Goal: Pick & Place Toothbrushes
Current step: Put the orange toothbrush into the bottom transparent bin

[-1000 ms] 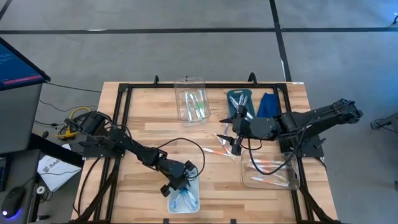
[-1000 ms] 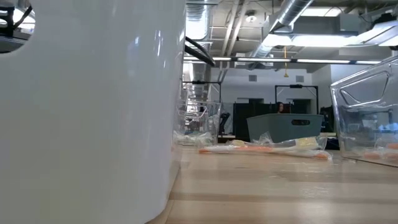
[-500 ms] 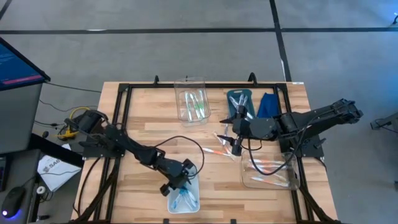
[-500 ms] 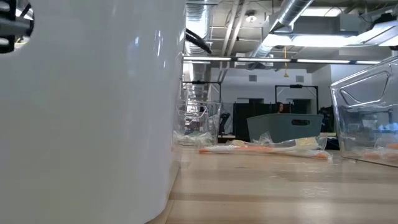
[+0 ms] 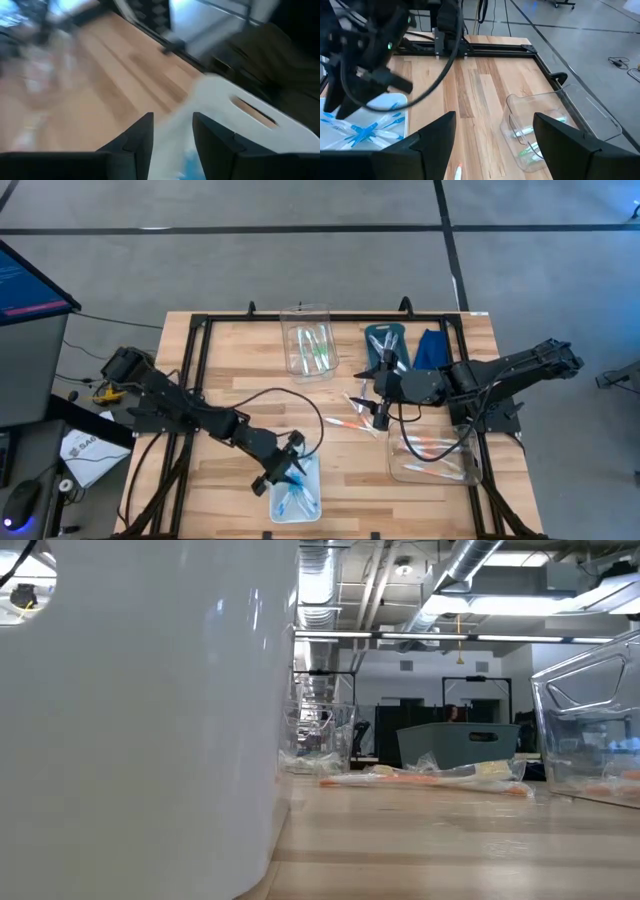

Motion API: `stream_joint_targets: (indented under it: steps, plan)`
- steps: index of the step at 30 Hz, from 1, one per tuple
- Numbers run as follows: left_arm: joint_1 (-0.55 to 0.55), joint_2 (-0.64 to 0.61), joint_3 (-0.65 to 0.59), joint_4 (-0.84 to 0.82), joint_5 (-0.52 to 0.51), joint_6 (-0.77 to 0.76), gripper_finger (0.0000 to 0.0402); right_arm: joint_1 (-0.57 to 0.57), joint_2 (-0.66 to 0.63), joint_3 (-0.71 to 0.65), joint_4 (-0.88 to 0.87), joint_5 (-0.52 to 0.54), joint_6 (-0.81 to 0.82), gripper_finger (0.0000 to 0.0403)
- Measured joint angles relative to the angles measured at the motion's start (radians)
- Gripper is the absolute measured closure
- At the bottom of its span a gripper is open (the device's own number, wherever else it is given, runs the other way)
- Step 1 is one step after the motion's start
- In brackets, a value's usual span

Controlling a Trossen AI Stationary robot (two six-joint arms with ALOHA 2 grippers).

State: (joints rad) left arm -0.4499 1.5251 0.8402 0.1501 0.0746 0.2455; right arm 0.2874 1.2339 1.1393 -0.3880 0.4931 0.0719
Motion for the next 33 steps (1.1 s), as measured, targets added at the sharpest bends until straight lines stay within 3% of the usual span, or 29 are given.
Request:
stream_joint_targets:
  steps: [8, 16, 28, 33]
  plan:
    - [0.055, -0.077, 0.0, 0.113, -0.178, -0.015, 0.0271, 0.0, 0.0, 0.0, 0.0, 0.0, 0.0, 0.0143]
    - [0.129, -0.079, 0.0, 0.118, -0.191, -0.098, 0.0271, 0.004, 0.037, -0.001, -0.007, -0.027, 0.106, 0.0143]
    - [0.116, -0.14, -0.12, -0.029, -0.187, -0.257, 0.0271, -0.03, 0.256, 0.001, 0.011, -0.052, 0.105, 0.0143]
    - [0.113, -0.216, -0.208, -0.014, -0.203, -0.305, 0.0271, -0.092, 0.38, 0.045, -0.083, -0.177, 0.105, 0.0143]
